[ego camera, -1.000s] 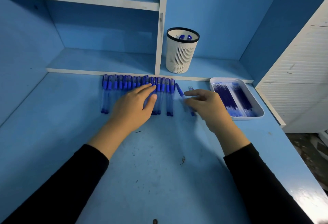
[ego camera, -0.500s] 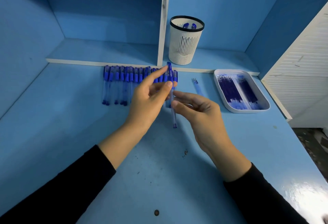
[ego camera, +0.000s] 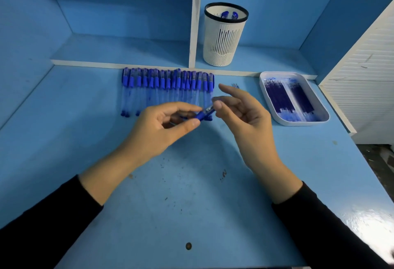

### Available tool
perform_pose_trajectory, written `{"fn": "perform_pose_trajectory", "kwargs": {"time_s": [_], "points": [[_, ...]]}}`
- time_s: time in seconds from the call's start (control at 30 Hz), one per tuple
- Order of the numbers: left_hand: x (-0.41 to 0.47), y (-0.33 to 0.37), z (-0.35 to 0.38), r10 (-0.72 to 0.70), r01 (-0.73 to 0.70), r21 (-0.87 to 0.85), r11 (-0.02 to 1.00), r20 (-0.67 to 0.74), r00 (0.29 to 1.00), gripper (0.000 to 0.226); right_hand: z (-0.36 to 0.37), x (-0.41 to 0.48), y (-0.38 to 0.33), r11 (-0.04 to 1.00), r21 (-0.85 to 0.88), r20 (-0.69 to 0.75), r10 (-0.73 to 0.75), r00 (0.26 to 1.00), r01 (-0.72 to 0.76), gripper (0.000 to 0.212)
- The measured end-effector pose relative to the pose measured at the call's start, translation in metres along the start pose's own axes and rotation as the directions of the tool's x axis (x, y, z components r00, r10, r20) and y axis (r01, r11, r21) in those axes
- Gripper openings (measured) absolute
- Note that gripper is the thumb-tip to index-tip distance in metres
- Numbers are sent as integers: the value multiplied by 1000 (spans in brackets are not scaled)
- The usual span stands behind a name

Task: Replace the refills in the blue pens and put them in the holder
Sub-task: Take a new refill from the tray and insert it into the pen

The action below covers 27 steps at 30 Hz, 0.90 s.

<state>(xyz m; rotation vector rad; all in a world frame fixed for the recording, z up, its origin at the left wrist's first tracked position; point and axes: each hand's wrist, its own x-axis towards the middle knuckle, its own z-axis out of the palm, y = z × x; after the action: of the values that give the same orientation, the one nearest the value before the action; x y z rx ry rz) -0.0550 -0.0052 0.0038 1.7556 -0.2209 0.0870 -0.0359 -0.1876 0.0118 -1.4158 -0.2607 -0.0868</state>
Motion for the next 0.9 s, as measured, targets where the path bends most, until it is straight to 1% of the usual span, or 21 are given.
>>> {"fn": "perform_pose_trajectory", "kwargs": {"time_s": [0.07, 0.13, 0.2, 0.27, 0.37, 0.43, 0.57, 0.67, 0.8, 0.9], "points": [[-4, -3, 0, -25, 24, 16, 1000, 24, 999, 23, 2, -1, 4, 1000, -24, 39, 4, 999, -3, 20], [-6, -4, -1, -44, 42, 33, 999, 43, 998, 23, 2, -1, 9, 997, -75, 31, 3, 1000, -1, 12], [-5, -6, -2, -36, 31, 76, 997, 59, 998, 23, 1, -1, 13, 997, -77, 13, 10, 1000, -9, 14], [-5, -8, -3, -21, 14, 101, 995, 66, 998, 20, 0, -1, 15, 999, -37, 2, 31, 1000, -31, 19], [-5, -12, -3, -8, -2, 124, 992, 80, 997, 19, 0, -2, 18, 999, 6, -8, 52, 999, -52, 12], [-5, -11, -2, -9, 0, 115, 993, 85, 996, 21, 1, -2, 20, 999, 20, -22, 41, 999, -41, 9], [-3, -9, 2, 13, -17, 47, 999, 86, 996, 17, 1, -2, 21, 999, 49, -26, 18, 1000, -16, 15], [-1, -10, 2, 23, -25, 23, 999, 89, 996, 25, 2, -2, 23, 998, 70, -17, -2, 1000, 4, 14], [0, -9, 1, 48, -53, 41, 998, 118, 992, 26, 3, -2, 24, 997, 75, -10, -15, 1000, 15, 14], [0, -12, -1, 29, -39, 70, 997, 134, 991, 35, 2, 0, 23, 994, 103, -16, -28, 999, 29, 15]]}}
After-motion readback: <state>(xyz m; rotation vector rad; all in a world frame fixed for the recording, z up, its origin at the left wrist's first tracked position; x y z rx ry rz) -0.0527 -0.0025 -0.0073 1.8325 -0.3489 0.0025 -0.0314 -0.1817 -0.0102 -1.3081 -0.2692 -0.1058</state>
